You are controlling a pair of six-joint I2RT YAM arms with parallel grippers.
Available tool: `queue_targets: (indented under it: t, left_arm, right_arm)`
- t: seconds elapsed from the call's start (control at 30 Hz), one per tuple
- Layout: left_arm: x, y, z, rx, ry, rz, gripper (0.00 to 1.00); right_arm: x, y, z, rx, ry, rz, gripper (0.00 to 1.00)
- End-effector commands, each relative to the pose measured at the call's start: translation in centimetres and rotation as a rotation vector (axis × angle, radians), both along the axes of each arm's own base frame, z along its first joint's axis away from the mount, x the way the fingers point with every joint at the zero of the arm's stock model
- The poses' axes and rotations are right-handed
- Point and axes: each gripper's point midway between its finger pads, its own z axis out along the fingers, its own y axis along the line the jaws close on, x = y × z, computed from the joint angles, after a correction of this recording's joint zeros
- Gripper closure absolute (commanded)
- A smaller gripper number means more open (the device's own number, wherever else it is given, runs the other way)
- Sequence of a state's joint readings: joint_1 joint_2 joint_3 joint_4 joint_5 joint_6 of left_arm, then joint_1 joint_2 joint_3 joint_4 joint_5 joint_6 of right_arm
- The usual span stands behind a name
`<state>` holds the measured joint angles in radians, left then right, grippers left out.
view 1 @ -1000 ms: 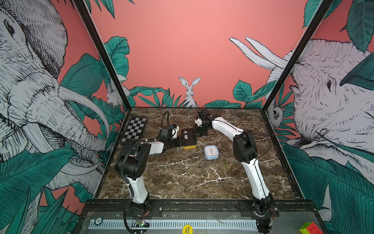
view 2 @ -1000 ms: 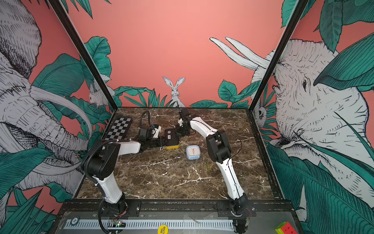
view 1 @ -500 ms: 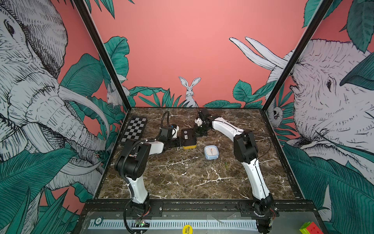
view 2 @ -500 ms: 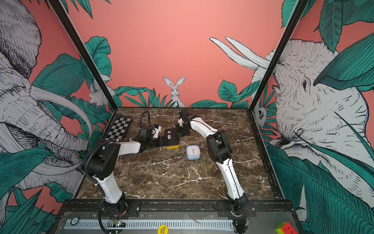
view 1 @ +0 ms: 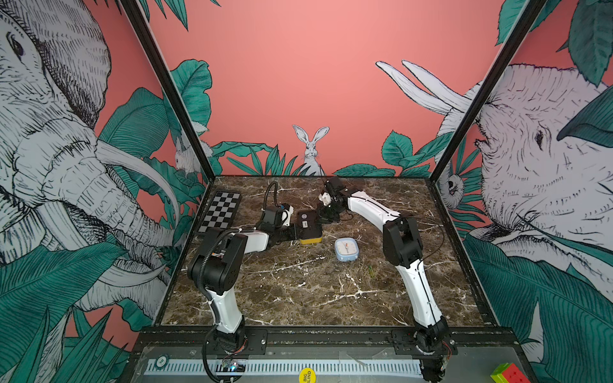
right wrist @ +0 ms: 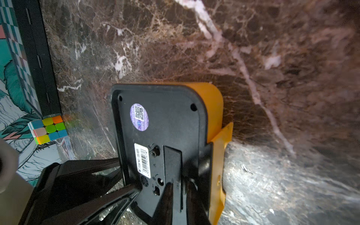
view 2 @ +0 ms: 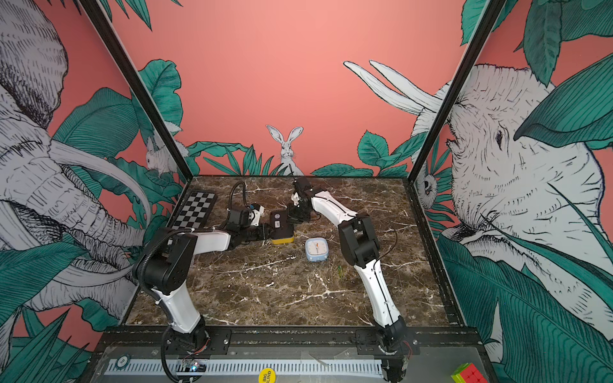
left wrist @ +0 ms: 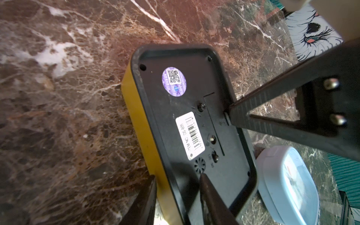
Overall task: Insert the battery into the alarm
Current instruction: Install the cover on the alarm.
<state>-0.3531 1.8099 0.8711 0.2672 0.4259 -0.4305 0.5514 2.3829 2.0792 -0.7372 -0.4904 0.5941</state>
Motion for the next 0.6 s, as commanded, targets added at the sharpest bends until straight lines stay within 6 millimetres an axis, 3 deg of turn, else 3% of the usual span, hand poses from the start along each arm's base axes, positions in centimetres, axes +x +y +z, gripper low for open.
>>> queue_targets:
  t: [0.0,0.57]
  left_arm:
    - [0.03,-0.02,-0.14,0.007,0.018,0.011,0.62]
    - [0.03,-0.02,-0.19,0.007,0.019,0.012,0.62]
  right_arm:
    - [0.18,0.14,-0.54,-0.004,0.003,0.016,0.88]
    - [-0.63,-0.22,-1.17,-0.103,0.01,0.067,0.85]
